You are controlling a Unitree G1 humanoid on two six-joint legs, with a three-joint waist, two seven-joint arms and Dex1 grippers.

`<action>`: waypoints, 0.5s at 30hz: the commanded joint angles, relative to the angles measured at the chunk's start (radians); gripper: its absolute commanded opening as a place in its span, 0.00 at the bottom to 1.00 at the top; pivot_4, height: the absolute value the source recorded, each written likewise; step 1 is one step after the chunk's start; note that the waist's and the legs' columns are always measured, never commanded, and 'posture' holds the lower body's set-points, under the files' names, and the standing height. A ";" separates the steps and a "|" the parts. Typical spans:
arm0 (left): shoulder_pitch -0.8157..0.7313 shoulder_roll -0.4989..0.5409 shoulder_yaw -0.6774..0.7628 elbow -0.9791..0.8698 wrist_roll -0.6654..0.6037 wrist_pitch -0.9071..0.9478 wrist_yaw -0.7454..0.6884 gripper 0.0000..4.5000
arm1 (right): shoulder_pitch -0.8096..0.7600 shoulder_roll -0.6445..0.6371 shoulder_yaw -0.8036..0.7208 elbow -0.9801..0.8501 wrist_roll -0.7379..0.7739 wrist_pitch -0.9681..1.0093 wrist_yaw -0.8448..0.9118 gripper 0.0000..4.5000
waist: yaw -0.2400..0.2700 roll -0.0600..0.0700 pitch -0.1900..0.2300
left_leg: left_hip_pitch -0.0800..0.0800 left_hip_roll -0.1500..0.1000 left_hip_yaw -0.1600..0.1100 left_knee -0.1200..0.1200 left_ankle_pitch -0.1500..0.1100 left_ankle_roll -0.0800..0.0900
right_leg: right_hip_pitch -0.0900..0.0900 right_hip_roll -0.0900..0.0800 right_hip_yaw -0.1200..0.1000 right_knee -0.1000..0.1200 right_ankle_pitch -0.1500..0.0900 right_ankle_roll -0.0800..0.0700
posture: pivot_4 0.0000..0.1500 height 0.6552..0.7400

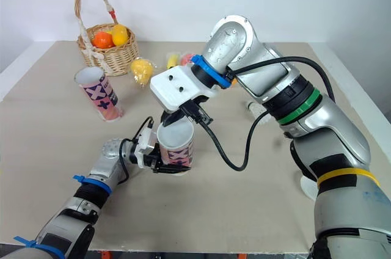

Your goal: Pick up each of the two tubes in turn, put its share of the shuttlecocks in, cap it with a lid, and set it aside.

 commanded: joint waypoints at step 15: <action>-0.020 0.006 0.013 0.056 0.006 0.012 0.008 0.64 | 0.012 0.070 -0.202 0.036 -0.035 0.158 0.022 0.49 | 0.000 0.000 0.000 | 0.000 0.000 -0.001 0.000 0.001 0.000 | 0.000 0.001 -0.001 0.000 0.000 0.001 | 1.00 0.88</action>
